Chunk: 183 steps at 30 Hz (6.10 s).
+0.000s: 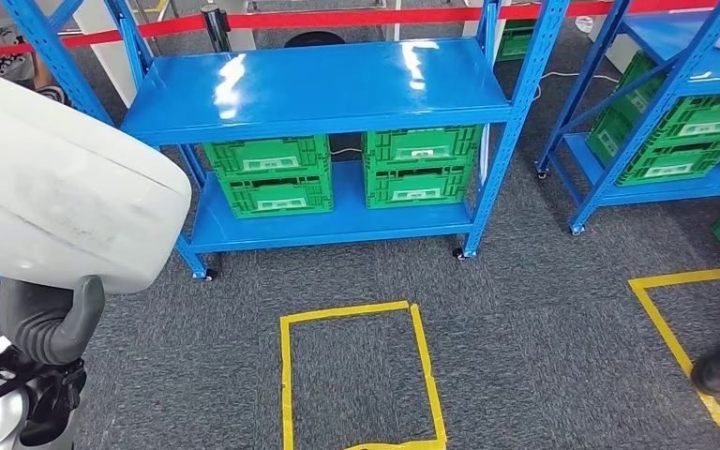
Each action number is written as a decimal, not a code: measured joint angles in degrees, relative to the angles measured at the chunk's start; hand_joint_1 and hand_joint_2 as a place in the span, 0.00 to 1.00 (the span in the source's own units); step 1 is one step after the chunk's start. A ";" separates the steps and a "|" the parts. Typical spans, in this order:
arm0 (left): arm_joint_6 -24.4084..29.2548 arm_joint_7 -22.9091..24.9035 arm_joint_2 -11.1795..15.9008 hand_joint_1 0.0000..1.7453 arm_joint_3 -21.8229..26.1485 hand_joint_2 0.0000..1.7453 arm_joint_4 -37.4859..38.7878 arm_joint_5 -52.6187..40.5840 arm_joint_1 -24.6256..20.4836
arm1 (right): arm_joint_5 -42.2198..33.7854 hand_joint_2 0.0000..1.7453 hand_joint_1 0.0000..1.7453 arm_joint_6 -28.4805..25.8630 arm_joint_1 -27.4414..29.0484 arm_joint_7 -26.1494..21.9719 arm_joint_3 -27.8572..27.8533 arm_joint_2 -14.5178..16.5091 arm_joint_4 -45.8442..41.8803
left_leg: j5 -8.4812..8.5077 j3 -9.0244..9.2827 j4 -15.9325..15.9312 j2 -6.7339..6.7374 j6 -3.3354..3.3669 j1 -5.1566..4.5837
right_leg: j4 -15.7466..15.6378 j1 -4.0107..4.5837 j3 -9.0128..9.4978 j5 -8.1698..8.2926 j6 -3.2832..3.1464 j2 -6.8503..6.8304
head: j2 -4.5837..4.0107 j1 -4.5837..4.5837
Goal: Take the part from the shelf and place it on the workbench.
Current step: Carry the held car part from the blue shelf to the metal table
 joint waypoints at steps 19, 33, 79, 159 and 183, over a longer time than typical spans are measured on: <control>4.07 -0.88 0.41 1.00 1.50 1.00 0.22 -2.59 -0.74 | -1.81 0.00 0.00 -1.44 0.16 1.16 -0.63 1.09 -0.01 | 7.43 0.63 -14.10 0.56 2.68 -0.64 | 2.59 -0.19 6.34 -6.27 2.40 0.62 | 0.00 0.21; 4.45 -1.46 -0.17 1.00 2.90 1.00 2.20 -3.22 -0.68 | -3.01 0.00 0.00 -1.00 0.01 -0.65 -2.70 1.29 0.00 | 1.76 6.84 -9.82 -0.01 1.23 -0.43 | 0.10 0.34 -1.49 1.06 -0.01 0.19 | 0.00 0.04; 7.48 1.61 -2.03 1.00 9.95 1.00 4.26 1.65 4.90 | -1.65 0.00 0.00 -0.28 0.48 -1.14 -3.22 0.92 0.00 | 6.81 2.28 -16.16 0.31 2.99 -0.45 | 9.06 -0.62 2.01 -3.75 3.07 1.09 | 0.00 0.23; 14.49 -2.81 -1.58 1.00 6.94 1.00 9.83 -9.32 1.61 | 2.89 0.00 0.00 -0.90 0.39 -1.39 -3.27 1.21 -0.04 | 4.78 3.88 -14.71 3.11 1.07 -0.17 | 0.69 0.18 4.61 -4.58 1.12 -6.53 | 0.00 -0.72; 16.27 -3.50 0.50 1.00 12.23 1.00 4.39 -11.92 9.13 | 3.40 0.00 0.00 0.86 1.05 -2.95 -3.28 1.13 -0.04 | -1.75 -4.38 0.74 -0.67 -0.42 0.22 | 0.91 -0.06 3.24 -3.57 -0.86 -1.95 | 0.00 -0.81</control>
